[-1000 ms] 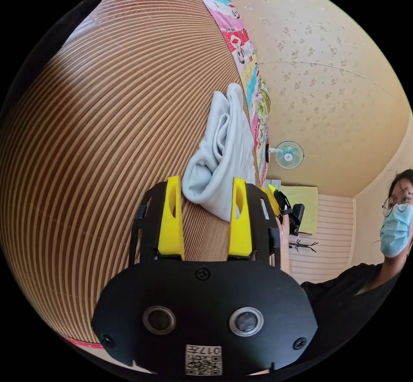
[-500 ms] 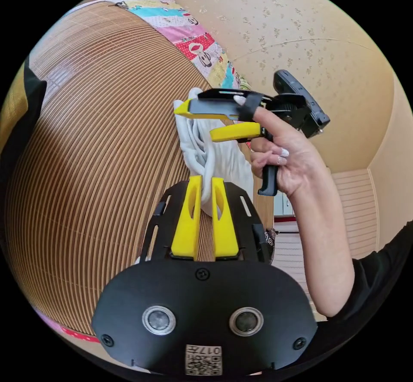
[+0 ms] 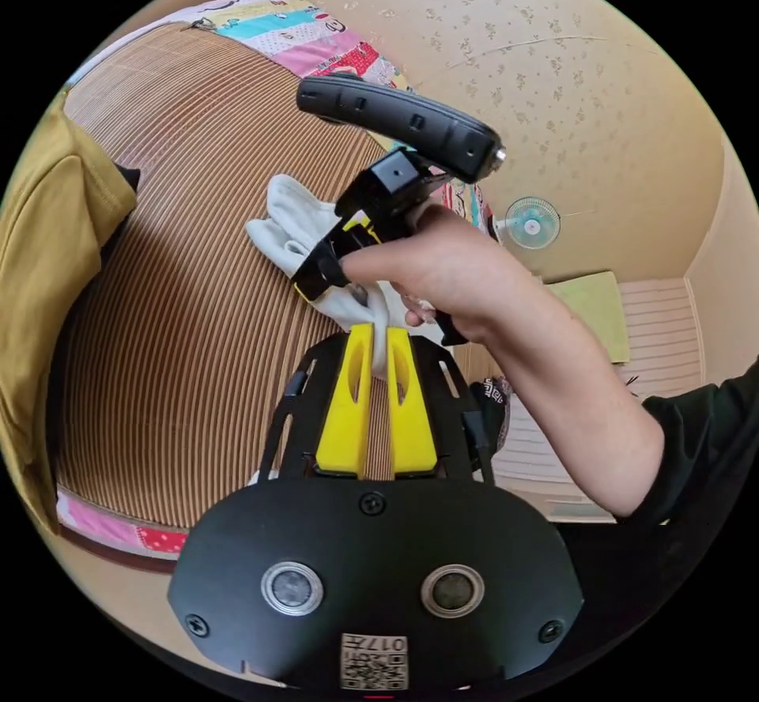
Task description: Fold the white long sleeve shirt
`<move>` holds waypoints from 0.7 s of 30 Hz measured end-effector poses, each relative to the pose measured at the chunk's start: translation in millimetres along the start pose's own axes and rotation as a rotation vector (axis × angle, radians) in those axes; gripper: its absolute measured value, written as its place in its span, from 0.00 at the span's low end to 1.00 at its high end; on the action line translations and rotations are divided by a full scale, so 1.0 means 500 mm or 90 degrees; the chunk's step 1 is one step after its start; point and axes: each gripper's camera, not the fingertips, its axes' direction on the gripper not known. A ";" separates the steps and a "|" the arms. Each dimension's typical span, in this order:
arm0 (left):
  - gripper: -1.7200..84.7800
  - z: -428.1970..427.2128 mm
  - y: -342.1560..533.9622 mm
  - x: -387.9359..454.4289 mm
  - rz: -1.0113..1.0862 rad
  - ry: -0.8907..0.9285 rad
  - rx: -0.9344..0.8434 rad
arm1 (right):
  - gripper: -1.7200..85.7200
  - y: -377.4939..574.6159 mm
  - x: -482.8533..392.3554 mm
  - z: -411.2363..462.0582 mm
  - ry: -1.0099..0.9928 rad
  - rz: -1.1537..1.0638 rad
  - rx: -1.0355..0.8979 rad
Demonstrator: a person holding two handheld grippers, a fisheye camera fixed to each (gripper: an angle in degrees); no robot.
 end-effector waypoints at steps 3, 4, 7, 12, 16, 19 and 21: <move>0.07 -0.081 0.033 0.008 0.046 -0.008 -0.021 | 0.11 0.076 -0.001 -0.030 -0.171 -0.068 0.131; 0.09 -0.116 0.043 0.024 0.116 0.044 -0.013 | 0.11 0.114 0.022 -0.038 -0.265 -0.069 0.199; 0.13 -0.193 0.049 0.047 0.186 0.133 0.003 | 0.11 0.215 0.122 0.001 -0.536 -0.017 0.368; 0.15 -0.206 0.025 0.035 0.159 0.096 0.015 | 0.11 0.395 0.298 0.156 -0.799 0.060 0.567; 0.17 -0.112 -0.001 0.006 0.118 0.133 -0.007 | 0.11 0.546 0.400 0.281 -0.752 0.113 0.640; 0.19 -0.006 -0.025 -0.006 0.097 0.113 -0.057 | 0.11 0.603 0.447 0.369 -0.696 0.175 0.598; 0.20 0.056 -0.040 -0.015 0.078 0.105 -0.085 | 0.12 0.614 0.466 0.424 -0.655 0.213 0.537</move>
